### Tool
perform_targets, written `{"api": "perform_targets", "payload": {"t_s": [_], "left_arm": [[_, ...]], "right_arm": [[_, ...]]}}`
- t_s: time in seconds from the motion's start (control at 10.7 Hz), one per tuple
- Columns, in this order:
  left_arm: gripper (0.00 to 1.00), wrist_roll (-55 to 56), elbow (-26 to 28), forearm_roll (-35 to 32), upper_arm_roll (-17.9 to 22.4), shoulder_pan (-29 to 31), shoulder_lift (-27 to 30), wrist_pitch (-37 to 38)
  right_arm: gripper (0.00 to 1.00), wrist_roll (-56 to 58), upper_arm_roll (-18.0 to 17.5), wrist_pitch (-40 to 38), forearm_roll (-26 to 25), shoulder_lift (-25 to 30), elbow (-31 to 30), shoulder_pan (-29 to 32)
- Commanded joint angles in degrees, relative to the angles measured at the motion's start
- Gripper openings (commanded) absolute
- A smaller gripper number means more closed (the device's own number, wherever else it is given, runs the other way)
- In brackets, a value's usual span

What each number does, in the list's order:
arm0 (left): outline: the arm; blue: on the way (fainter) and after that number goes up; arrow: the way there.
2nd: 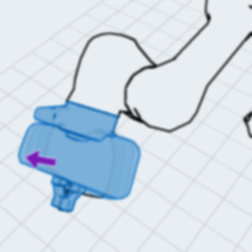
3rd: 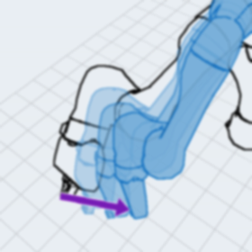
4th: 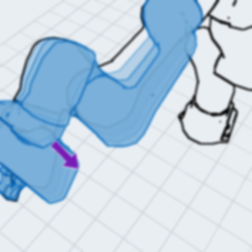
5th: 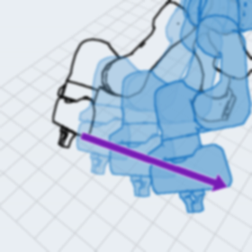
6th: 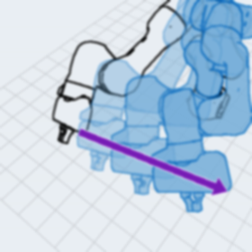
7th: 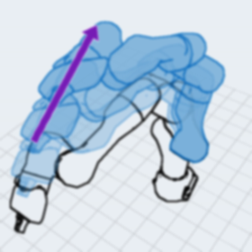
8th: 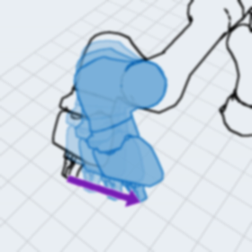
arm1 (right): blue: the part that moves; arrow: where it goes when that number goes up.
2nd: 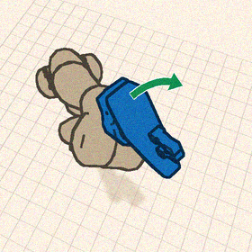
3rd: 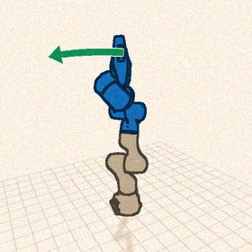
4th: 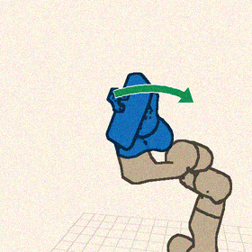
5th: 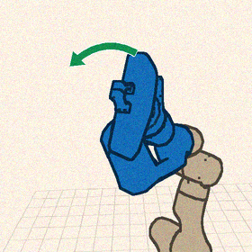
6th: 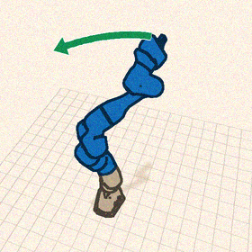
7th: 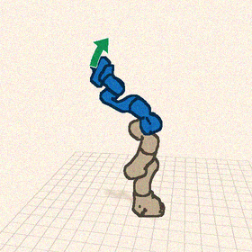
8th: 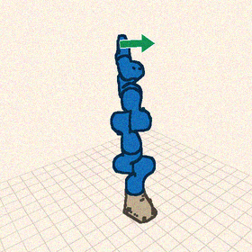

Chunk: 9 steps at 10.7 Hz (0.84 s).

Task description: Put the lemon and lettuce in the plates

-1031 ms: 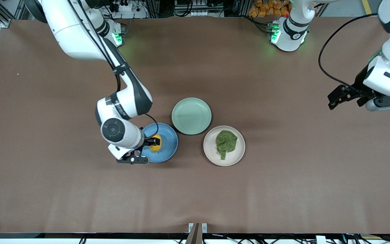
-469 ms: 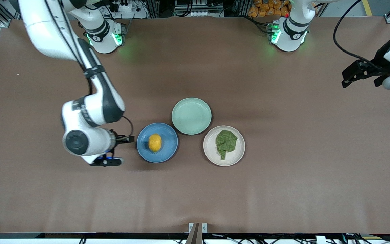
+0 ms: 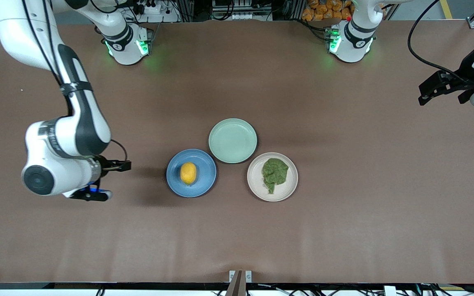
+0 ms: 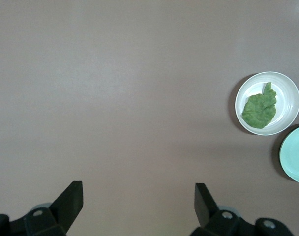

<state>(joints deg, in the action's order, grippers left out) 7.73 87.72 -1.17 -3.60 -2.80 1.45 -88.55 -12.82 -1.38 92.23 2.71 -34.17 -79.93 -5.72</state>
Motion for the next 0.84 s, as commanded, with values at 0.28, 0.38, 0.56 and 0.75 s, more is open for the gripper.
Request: {"api": "perform_targets", "payload": {"t_s": [0.28, 0.38, 0.56, 0.75], "left_arm": [[1.00, -1.8, -1.5, 1.3, -0.7, 0.2, 0.0, 2.7], [1.00, -1.8, -1.5, 1.0, -0.8, -0.1, 0.0, 3.7], [1.00, -1.4, -1.5, 1.2, -2.1, -0.1, 0.0, 4.8], [1.00, -1.8, -1.6, 1.2, -2.3, -0.2, 0.0, 4.8]], "right_arm": [[1.00, 0.0, -1.0, -1.1, -7.9, 8.9, -0.7, 1.0], [1.00, 0.1, -0.9, -1.2, -7.8, 10.5, -0.6, 1.6], [1.00, 0.1, -1.3, -1.4, -7.5, 14.0, -0.5, 1.6], [1.00, 2.3, -0.9, -1.5, -7.5, 15.7, -0.5, 1.7]]}}
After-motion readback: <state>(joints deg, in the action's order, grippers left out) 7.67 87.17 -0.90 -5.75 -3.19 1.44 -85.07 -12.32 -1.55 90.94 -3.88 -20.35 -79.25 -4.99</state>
